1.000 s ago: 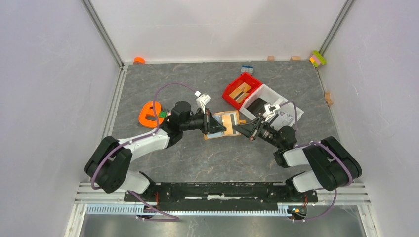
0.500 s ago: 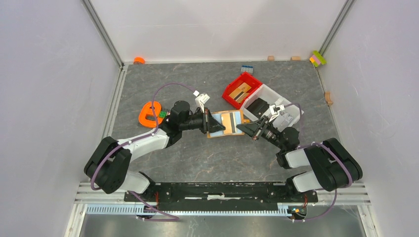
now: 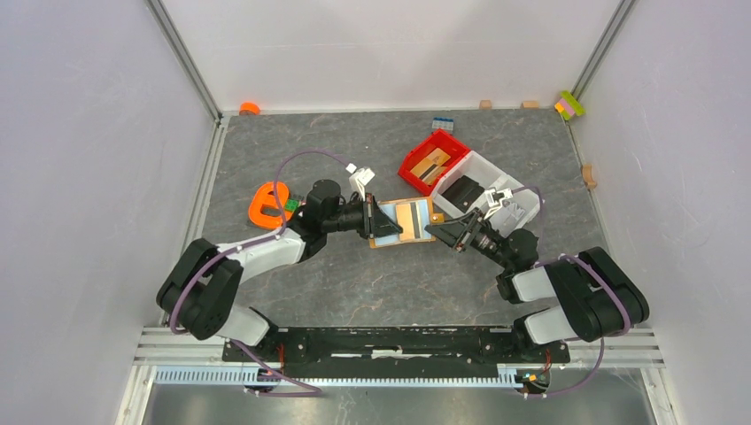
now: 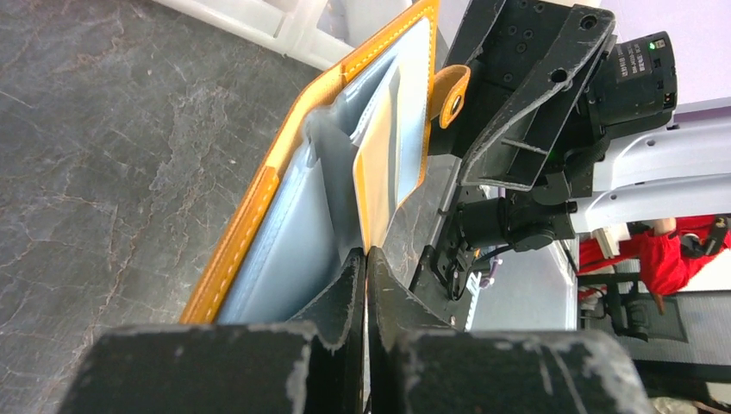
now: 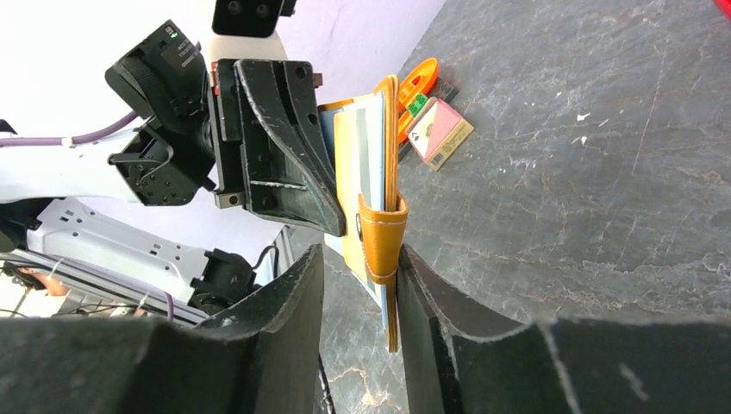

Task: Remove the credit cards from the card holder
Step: Remove the credit card from the card holder.

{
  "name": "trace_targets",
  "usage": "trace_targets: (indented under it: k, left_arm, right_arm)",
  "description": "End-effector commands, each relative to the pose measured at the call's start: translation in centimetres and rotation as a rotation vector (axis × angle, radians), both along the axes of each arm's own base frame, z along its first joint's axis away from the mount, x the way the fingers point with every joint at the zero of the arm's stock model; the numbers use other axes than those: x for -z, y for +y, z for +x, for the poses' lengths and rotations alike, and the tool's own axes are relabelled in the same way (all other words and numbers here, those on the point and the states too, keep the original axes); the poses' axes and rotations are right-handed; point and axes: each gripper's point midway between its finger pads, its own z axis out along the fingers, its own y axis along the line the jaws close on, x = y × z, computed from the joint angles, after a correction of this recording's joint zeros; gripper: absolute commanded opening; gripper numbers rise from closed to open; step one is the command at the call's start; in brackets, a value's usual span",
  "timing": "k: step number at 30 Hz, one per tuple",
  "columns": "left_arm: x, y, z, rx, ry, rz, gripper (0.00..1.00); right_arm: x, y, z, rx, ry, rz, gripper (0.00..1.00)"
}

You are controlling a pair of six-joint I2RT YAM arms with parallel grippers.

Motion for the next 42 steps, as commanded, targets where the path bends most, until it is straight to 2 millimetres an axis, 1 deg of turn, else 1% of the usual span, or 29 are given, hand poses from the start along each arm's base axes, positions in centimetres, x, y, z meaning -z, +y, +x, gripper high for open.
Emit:
trace_targets:
  k: [1,6,9,12,14,17,21,23,26,34,42]
  left_arm:
    - [-1.3,-1.0,-0.2,0.055,0.015,-0.085,0.02]
    - [-1.5,-1.3,-0.5,0.083,0.025,-0.103,0.02]
    - [-1.6,-1.4,-0.7,0.088,0.021,-0.104,0.02]
    - [-1.7,-1.7,-1.0,0.109,0.023,-0.109,0.02]
    - [-1.6,-2.0,-1.1,0.12,0.029,-0.109,0.02]
    - [-1.5,-2.3,-1.4,0.128,0.019,-0.085,0.02]
    - [-1.5,-1.8,-1.1,0.091,-0.011,-0.053,0.02]
    - [-1.2,-1.4,-0.7,0.057,-0.024,-0.024,0.02]
    - [-0.7,-0.7,0.0,0.003,-0.027,0.013,0.02]
    - [-0.4,0.6,1.1,-0.069,-0.02,0.026,0.02]
    - [-0.5,0.7,1.1,-0.073,-0.024,0.021,0.02]
  right_arm:
    - [-2.8,0.3,-1.1,-0.046,-0.14,0.054,0.41]
    - [-2.0,0.9,-0.9,-0.052,-0.127,0.019,0.51]
    - [-1.9,1.0,-0.8,-0.054,-0.127,0.014,0.51]
    - [-1.9,1.0,-0.8,-0.055,-0.126,0.013,0.49]
    - [-1.8,1.1,-0.8,-0.061,-0.123,0.012,0.42]
    - [-1.9,1.2,-0.8,-0.065,-0.12,0.018,0.3]
    - [-1.4,0.9,-0.5,-0.041,-0.104,0.001,0.07]
    - [-0.8,0.6,-0.1,-0.012,-0.097,-0.026,0.0]
    - [-0.2,0.0,0.4,0.035,-0.085,-0.058,0.0]
    - [0.3,-2.1,1.2,0.148,-0.069,-0.079,0.0]
    - [-0.1,-2.1,1.0,0.138,-0.071,-0.055,0.0]
